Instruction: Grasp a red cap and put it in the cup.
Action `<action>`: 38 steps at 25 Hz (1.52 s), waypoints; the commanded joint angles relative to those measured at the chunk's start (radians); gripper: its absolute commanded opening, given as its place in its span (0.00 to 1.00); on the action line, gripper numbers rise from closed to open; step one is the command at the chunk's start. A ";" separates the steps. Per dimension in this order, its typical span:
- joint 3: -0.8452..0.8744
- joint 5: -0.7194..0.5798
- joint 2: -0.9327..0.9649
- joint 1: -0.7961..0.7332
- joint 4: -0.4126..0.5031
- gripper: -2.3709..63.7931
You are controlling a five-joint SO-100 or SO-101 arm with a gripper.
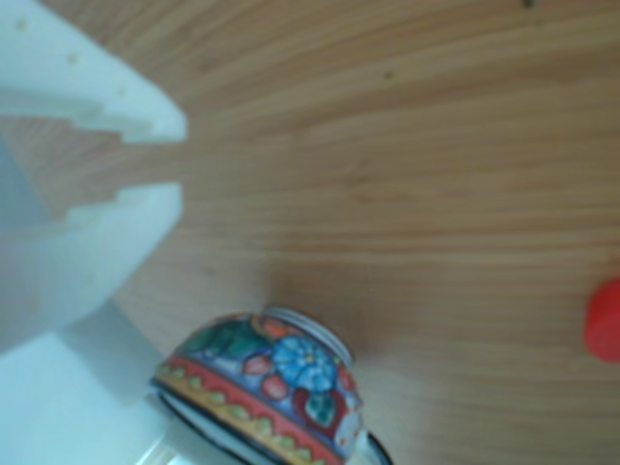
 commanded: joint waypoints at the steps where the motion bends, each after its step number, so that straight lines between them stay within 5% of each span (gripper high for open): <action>1: -0.012 -0.009 0.017 -0.003 -0.008 0.05; 14: -0.216 0.000 -0.017 -0.005 0.000 0.06; 26: -0.647 0.002 -0.560 -0.100 0.002 0.06; 38: -0.887 0.002 -1.011 -0.184 0.003 0.75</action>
